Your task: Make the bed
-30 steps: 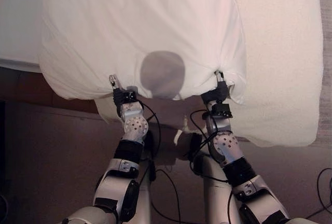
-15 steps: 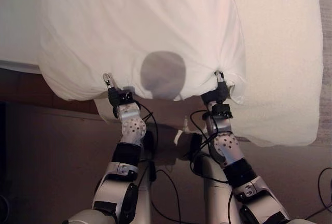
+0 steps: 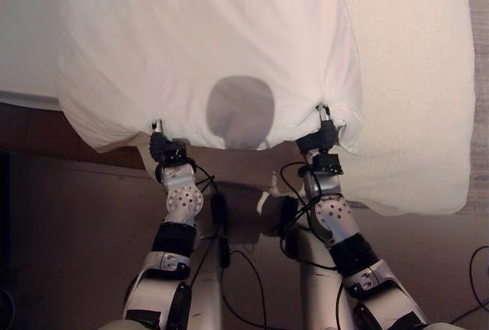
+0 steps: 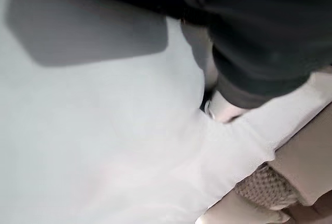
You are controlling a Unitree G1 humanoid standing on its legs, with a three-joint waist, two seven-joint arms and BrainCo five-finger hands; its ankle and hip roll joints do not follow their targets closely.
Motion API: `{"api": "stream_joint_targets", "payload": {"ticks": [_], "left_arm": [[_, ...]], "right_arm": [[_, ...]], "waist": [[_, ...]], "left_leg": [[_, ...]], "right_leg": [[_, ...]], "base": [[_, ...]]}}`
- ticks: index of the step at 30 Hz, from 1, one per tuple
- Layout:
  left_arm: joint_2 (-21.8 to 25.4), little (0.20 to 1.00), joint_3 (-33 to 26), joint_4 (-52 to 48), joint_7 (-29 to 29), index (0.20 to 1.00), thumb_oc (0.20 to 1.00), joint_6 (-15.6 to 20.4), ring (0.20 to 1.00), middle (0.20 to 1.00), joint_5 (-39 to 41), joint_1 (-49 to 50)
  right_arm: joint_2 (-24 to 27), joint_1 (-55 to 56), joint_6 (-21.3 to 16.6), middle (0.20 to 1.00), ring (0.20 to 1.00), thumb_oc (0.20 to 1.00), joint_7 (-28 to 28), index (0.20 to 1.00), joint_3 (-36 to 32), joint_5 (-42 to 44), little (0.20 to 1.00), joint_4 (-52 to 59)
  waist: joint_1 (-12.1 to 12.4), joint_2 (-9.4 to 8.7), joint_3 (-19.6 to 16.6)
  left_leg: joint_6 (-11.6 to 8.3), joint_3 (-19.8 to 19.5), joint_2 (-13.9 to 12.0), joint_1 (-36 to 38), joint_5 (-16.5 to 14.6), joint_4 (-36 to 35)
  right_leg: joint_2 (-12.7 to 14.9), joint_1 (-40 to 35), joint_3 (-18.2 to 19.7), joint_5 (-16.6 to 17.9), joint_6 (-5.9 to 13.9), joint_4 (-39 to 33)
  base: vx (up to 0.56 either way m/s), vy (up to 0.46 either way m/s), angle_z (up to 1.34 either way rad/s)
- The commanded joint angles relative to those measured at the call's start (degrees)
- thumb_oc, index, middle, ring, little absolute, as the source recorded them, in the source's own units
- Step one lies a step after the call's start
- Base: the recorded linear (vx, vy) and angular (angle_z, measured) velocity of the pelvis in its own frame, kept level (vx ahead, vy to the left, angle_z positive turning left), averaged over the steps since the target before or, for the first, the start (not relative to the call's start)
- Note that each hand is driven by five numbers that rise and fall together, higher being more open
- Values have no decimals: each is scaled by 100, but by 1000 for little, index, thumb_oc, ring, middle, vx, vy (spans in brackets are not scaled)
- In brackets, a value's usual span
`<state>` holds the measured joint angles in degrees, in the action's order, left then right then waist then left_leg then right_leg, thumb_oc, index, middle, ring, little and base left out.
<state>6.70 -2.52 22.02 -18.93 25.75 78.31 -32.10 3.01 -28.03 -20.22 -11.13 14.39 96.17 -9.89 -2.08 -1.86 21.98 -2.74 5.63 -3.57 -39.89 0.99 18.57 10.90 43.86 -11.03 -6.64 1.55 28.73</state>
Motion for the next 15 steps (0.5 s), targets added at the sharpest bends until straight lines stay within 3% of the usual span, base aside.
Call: {"api": "stream_joint_targets", "payload": {"ticks": [1, 7, 14, 15], "left_arm": [[-16, 200, 44, 119, 298, 200, 200, -72, 200, 200, -234, 17], [38, 200, 25, 379, 275, 200, 200, -333, 200, 200, -299, 201], [19, 200, 16, 479, 130, 200, 200, -343, 200, 200, -477, 239], [-9, 200, -59, 410, 152, 200, 200, -318, 200, 200, -538, 335]], "right_arm": [[78, 421, -11, 200, 200, 200, -476, 200, -14, -210, 200, 712], [221, 486, 36, 200, 200, 200, -316, 200, -149, -353, 200, 783], [356, 603, -9, 200, 200, 200, -162, 200, -321, -452, 200, 746], [386, 651, -34, 200, 200, 200, -123, 200, -455, -457, 200, 707]], "waist": [[-162, 402, -319], [-225, 677, -254], [-329, 803, -241], [-358, 782, -217]], "left_leg": [[83, 53, 42, 65, -150, -80], [32, 140, 43, 463, 18, -424], [-103, 141, -31, 910, 272, -783], [-191, 130, -98, 1007, 285, -684]], "right_leg": [[-144, -248, 417, 700, 562, -753], [-267, -484, 562, 671, 529, -871], [-415, -717, 610, 538, 439, -823], [-464, -956, 584, 434, 390, -863]], "base": [[-17, -41, -10], [-11, -53, -9], [-7, -128, -9], [-18, -112, 4]]}}
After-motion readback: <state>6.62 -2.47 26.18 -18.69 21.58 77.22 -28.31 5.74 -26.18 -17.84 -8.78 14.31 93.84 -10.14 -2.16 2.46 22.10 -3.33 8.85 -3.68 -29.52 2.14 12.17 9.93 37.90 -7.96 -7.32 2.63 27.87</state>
